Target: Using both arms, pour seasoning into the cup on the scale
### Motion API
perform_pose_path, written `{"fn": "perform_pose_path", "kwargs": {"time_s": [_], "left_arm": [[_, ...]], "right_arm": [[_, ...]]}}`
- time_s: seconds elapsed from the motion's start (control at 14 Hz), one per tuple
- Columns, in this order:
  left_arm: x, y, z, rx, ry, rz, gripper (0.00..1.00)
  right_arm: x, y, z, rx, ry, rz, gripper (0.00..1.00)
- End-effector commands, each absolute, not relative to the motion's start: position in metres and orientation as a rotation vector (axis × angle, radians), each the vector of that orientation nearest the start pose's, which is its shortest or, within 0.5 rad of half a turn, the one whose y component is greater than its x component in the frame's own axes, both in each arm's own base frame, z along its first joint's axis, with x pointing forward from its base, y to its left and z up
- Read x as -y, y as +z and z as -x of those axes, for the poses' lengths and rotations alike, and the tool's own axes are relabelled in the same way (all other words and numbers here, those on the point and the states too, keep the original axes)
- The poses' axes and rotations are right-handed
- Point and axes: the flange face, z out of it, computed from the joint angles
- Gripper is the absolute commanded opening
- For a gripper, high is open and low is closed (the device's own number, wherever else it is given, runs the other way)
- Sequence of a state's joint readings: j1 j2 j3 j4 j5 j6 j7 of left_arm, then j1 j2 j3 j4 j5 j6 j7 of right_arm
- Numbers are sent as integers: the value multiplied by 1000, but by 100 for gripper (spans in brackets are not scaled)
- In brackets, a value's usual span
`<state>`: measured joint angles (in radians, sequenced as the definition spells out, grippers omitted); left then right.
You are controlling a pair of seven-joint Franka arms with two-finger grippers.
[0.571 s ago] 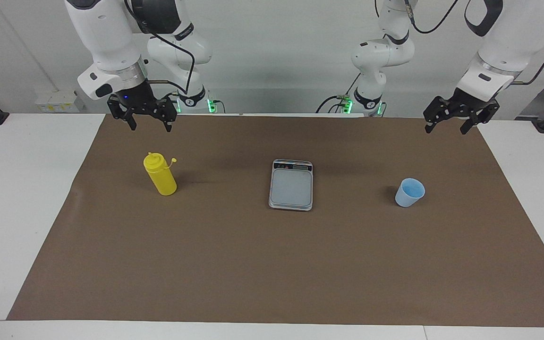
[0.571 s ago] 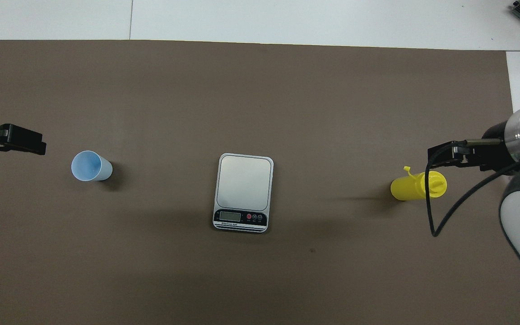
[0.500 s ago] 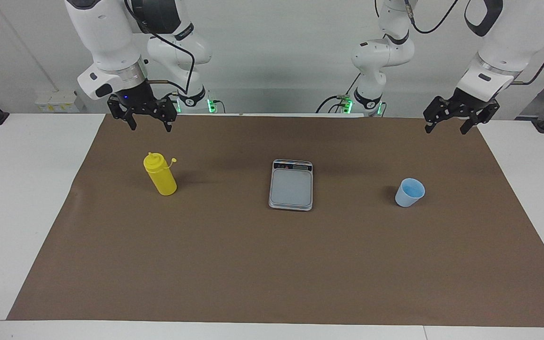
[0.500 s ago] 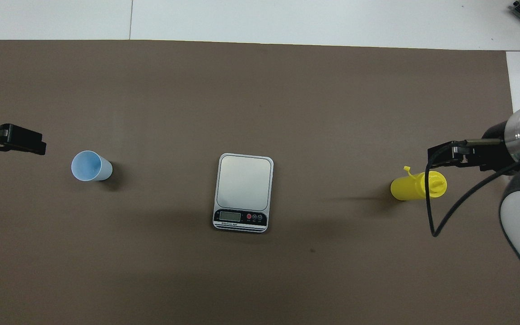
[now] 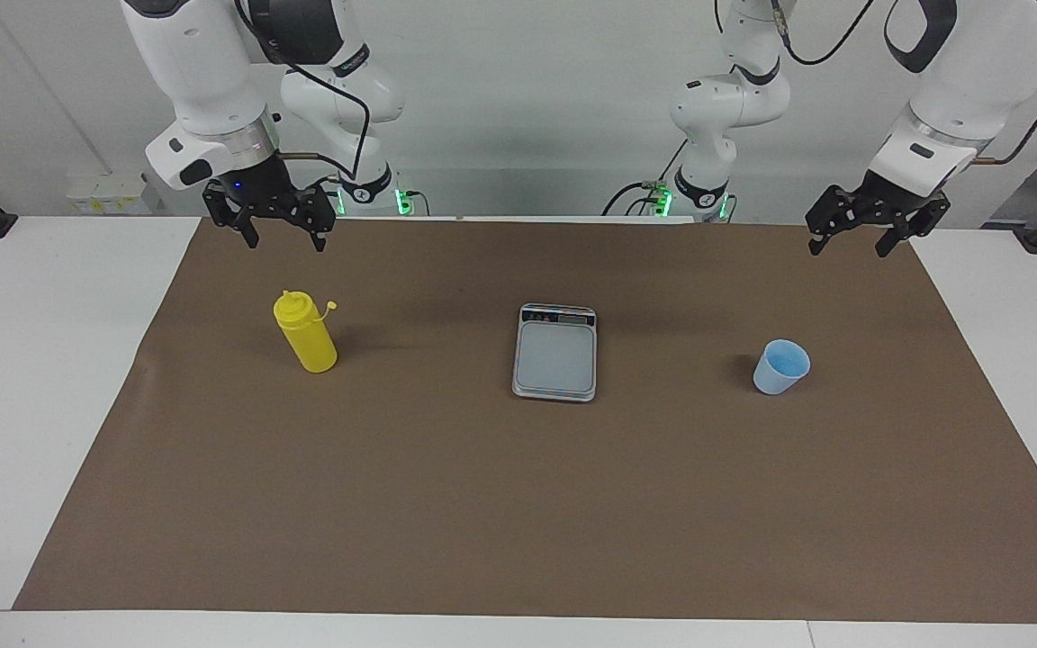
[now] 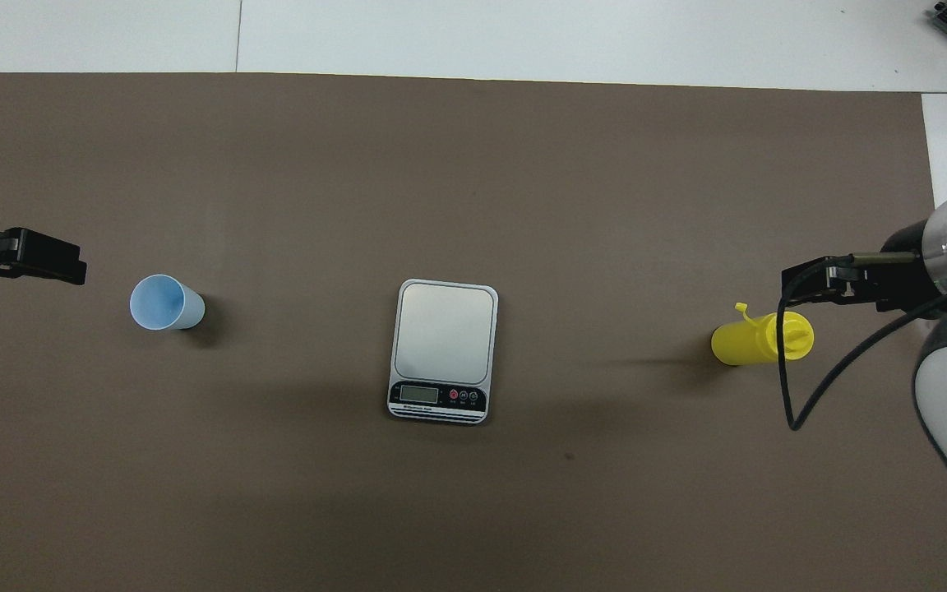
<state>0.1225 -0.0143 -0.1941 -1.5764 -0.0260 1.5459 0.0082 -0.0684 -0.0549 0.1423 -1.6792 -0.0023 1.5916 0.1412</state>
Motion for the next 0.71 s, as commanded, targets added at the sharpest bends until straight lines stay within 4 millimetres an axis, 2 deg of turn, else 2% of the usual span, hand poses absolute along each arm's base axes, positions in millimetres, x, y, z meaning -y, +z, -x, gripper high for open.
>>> {"fn": "perform_pose_path", "kwargs": {"time_s": [0.0,0.21,0.43,0.5,0.64], "left_arm": [[40,622,-544,-128,0,3168,100],[34,612,-542,-118,-29,3165,100],[19,586,-544,-68,-47,3164,100],[11,575,-547,-44,-55,3165,100],[-17,545,-552,33,-83,3164,100]], "right_arm": [[-36,607,-531,-98,45,3137,100],[-35,607,-531,-100,48,3136,100],[-36,606,-531,-101,50,3134,100],[-36,607,-531,-101,48,3134,100],[-35,607,-531,-100,48,3136,100]]}}
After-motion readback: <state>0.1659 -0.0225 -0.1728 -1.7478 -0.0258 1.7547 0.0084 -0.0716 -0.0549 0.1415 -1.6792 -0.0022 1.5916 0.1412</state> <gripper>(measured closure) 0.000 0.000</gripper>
